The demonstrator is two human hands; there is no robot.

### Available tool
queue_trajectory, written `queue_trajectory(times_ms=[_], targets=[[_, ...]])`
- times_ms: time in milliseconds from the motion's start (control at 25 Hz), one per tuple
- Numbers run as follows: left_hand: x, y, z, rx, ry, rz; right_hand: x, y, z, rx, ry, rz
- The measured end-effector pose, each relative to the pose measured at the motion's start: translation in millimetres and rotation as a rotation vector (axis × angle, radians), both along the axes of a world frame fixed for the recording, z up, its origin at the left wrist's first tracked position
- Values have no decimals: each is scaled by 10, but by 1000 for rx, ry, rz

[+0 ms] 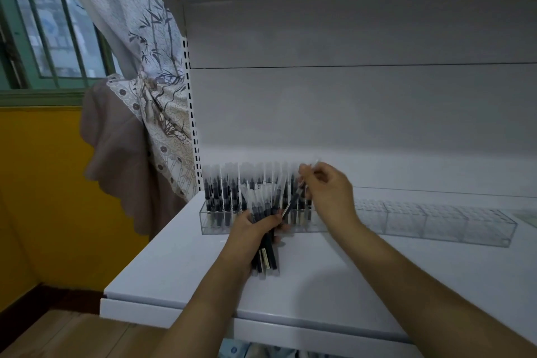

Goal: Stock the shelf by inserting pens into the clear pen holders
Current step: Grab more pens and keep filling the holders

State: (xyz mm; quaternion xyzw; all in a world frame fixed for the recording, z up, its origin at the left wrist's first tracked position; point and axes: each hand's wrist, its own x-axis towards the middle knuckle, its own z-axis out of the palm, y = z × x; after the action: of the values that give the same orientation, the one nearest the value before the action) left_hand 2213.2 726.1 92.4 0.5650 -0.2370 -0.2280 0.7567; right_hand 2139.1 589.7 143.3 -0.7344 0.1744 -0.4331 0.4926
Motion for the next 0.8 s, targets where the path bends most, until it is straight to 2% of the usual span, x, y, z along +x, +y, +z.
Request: queue_trajectory(times_ms=[120,200,280,400,560,680,760,800], targets=[[30,-10,-17,14,10,17,-14,-167,147,60,-78,31],[47,-11,-25,20,22,23,-44,-252,234,-10,-149,-26],[61,-17,-32,31,27,32,-55,-342,264,-156,-134,-83],[75,-27,-45,33,29,35,4,-446,168,-296,-32,-83],[81,-37,-52,37,5,39,21,-497,37,-312,27,-47],[40,-30,-15,17,-12,21,42,-484,-60,-385,283,9],[19,-14,3,4,-19,10,28,-445,-148,-488,442,-76],[14,-6,5,3,-20,7,-5,-417,-181,-491,429,-156]])
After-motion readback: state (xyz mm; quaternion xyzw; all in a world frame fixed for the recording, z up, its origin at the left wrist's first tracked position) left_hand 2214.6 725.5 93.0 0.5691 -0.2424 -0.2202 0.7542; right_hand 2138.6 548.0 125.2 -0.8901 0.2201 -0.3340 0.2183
